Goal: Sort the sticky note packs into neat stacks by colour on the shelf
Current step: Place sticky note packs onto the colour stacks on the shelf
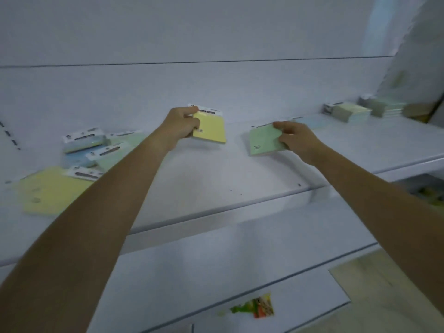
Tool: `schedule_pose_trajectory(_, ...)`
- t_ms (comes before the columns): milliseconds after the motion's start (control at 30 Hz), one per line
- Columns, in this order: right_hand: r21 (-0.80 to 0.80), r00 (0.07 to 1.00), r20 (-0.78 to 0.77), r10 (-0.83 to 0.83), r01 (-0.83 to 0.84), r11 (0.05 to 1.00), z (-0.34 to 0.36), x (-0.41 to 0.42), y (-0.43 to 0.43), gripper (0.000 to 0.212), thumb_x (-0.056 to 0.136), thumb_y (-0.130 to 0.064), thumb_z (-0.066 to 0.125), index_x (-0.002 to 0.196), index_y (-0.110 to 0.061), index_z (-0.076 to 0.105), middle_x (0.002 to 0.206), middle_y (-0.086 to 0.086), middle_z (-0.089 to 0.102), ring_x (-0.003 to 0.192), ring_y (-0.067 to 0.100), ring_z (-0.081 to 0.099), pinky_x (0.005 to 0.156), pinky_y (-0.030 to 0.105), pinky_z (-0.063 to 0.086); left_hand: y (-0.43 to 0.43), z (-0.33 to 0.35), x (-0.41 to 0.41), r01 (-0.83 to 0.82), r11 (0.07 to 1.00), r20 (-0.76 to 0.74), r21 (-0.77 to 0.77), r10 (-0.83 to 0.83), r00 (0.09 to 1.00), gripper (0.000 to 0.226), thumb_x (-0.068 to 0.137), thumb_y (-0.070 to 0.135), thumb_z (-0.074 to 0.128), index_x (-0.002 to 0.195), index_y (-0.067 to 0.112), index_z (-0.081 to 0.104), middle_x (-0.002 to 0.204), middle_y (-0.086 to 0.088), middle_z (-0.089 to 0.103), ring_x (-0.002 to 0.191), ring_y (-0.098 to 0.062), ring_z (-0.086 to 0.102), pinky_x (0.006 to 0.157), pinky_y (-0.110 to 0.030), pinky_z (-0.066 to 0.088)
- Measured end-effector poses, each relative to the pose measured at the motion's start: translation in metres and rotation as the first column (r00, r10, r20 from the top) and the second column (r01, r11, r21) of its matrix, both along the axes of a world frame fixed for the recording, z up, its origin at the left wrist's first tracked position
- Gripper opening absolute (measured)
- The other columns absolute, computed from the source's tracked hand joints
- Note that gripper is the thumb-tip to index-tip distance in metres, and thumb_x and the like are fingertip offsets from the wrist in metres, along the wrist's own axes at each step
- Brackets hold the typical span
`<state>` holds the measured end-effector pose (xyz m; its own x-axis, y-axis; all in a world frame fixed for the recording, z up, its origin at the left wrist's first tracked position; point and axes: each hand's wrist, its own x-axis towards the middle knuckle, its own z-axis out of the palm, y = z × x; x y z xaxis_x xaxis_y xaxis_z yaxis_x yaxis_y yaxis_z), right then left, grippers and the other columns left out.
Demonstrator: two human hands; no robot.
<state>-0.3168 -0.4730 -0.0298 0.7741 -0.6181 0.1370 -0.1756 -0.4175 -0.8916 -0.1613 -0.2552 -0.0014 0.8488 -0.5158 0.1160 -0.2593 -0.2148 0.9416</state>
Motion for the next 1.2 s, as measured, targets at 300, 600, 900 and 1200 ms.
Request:
schedule_pose_trajectory(300, -0.06, 0.994, -0.009, -0.105, 0.104, 0.993, 0.0, -0.144, -0.148, 0.046, 0.089, 0.006, 0.043, 0.132, -0.01, 0.048, 0.115, 0.005, 0.048, 0.087, 0.026, 0.052, 0.047, 0.01, 0.05, -0.176, -0.012, -0.108, 0.113, 0.993, 0.014, -0.045, -0.113, 0.994, 0.052, 0.085, -0.002, 0.048, 0.135, 0.008, 0.046, 0.074, 0.004, 0.042, 0.068, -0.011, 0.047, 0.053, -0.009, 0.045)
schedule_pose_trajectory(600, 0.064, 0.977, 0.08, -0.196, 0.191, 0.979, 0.005, -0.197, -0.263, 0.046, 0.09, 0.006, 0.043, 0.133, -0.008, 0.046, 0.115, 0.004, 0.047, 0.095, 0.022, 0.052, 0.05, 0.01, 0.051, -0.316, -0.007, -0.15, 0.176, 0.984, 0.04, -0.029, -0.175, 0.984, 0.052, 0.085, -0.003, 0.048, 0.136, 0.008, 0.043, 0.071, 0.003, 0.04, 0.06, -0.009, 0.043, 0.058, -0.018, 0.04)
schedule_pose_trajectory(900, 0.132, 0.975, 0.093, -0.2, 0.187, 0.973, 0.0, -0.173, -0.372, 0.041, 0.09, 0.004, 0.045, 0.128, -0.012, 0.05, 0.121, 0.008, 0.048, 0.103, 0.023, 0.053, 0.064, 0.019, 0.055, -0.438, 0.006, -0.119, 0.106, 0.983, -0.028, -0.152, -0.111, 0.993, 0.046, 0.082, -0.007, 0.049, 0.126, 0.008, 0.052, 0.082, -0.003, 0.053, 0.06, -0.009, 0.053, 0.045, -0.012, 0.044)
schedule_pose_trajectory(1200, 0.174, 0.967, 0.188, -0.171, 0.138, 0.975, 0.004, -0.137, -0.461, 0.04, 0.092, 0.004, 0.041, 0.13, -0.008, 0.046, 0.108, 0.002, 0.052, 0.096, 0.019, 0.051, 0.06, 0.015, 0.052, -0.508, -0.002, -0.092, -0.043, 0.992, -0.065, -0.117, 0.036, 0.997, 0.042, 0.081, -0.005, 0.056, 0.122, 0.0, 0.055, 0.077, -0.008, 0.059, 0.043, 0.0, 0.057, 0.046, -0.013, 0.043)
